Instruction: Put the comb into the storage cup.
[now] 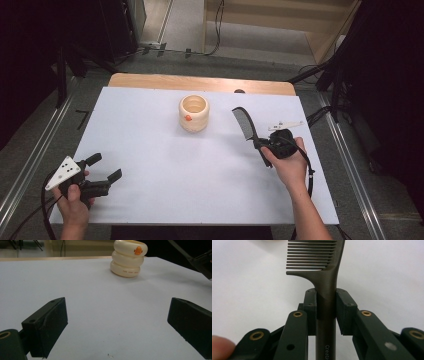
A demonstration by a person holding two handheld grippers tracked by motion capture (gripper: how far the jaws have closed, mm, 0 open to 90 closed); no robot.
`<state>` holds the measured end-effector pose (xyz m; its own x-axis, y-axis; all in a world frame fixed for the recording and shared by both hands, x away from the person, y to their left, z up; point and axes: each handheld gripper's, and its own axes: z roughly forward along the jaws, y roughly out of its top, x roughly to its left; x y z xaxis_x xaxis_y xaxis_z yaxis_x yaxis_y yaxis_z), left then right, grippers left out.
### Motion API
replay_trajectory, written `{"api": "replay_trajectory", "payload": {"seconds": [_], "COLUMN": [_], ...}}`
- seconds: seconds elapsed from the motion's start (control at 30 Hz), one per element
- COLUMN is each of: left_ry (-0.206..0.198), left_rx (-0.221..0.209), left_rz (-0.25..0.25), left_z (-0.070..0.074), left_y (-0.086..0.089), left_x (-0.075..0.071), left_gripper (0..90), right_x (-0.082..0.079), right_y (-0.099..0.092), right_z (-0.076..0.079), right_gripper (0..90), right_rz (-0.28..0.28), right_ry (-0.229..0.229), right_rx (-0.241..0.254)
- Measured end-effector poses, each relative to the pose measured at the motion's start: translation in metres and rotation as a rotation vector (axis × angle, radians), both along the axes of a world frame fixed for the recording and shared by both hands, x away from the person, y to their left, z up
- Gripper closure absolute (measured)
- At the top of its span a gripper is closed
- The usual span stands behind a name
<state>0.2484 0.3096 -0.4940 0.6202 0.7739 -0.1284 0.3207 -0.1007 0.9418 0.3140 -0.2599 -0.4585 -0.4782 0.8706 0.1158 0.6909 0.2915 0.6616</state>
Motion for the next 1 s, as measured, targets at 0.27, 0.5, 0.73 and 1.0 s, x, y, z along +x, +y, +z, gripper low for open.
{"api": "replay_trajectory", "payload": {"seconds": [0.27,0.5,0.73,1.0], "left_ry": [0.002,0.0,-0.001,0.002], "left_rx": [0.002,0.013,0.014,0.028], "left_rz": [-0.003,-0.002,0.013,0.016], "left_z": [0.0,0.001,0.001,0.003], "left_y": [0.0,-0.001,0.0,-0.001], "left_x": [0.0,0.001,0.0,0.002], "left_gripper": [3.0,3.0,6.8,6.7], "right_x": [-0.019,-0.033,-0.044,-0.053], "right_y": [-0.004,-0.006,-0.012,-0.015], "right_z": [0.005,-0.002,-0.01,-0.017], "right_gripper": [71.0,71.0,71.0,71.0], "right_rz": [0.007,-0.004,0.003,-0.017], "right_ry": [-0.121,-0.189,-0.285,-0.356], "right_rx": [0.097,0.151,0.223,0.252]}}
